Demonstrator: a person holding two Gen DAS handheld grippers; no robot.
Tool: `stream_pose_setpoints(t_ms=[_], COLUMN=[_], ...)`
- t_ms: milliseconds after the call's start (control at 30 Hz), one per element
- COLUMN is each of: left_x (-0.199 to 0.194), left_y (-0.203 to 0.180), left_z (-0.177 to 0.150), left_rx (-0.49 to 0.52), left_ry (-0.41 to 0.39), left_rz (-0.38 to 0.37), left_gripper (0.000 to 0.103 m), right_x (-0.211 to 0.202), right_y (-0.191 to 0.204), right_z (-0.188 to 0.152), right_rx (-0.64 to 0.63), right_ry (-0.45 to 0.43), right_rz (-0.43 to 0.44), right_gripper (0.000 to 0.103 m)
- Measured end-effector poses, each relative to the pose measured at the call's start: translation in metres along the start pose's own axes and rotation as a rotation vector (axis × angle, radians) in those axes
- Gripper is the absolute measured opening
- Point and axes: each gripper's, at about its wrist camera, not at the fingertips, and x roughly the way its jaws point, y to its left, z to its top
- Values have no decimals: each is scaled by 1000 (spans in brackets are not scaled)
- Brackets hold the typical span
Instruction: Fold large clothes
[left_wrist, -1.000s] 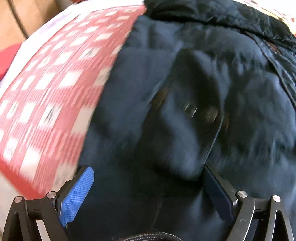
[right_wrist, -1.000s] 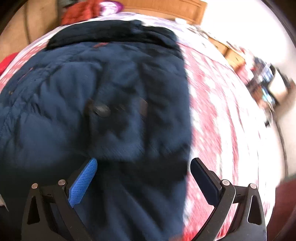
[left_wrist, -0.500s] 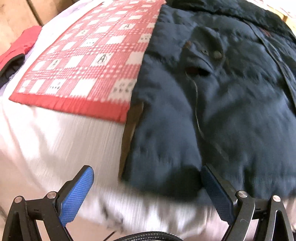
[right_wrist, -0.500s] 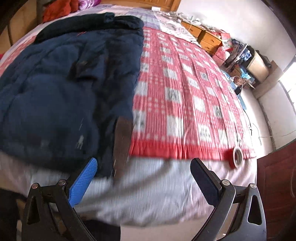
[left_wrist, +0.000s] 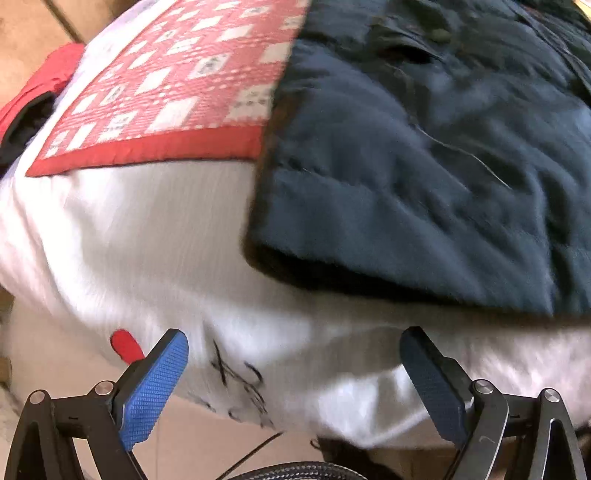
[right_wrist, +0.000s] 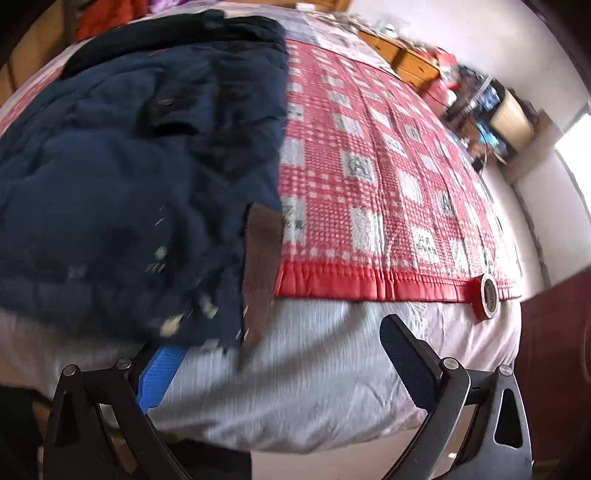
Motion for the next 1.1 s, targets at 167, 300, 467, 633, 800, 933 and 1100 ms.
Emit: stream_pose_setpoints(t_ms=[167,300,467,633,800,933,1100], left_x=[-19,-29,6,26,-6,14,23], left_y=[21,25,20,19,41,18,9], left_z=[19,39,59,49,60,67,73], left_rx=[-74,-59,-45,-23,-129,-37,-3], left_ry=[-107,-178,-127,-102,-226,-152,-152], left_rz=[24,6,-5,23,30,-55,-116], left_gripper=[96,96,97,98,91,64,37], right_x=[-16,-19,-3,24,15,24,37], right_y=[-6,-4,-1,-10,-31,-6,-13], right_z=[16,23,35,23,23,29,37], right_rx=[12,4,39,79,186,96,163], right_ry=[-77,-88,-64,17,-52,-43,-49], right_rz=[-7,-8,21,19,4,75,133], right_gripper=[103,103,103,100,87,51,36])
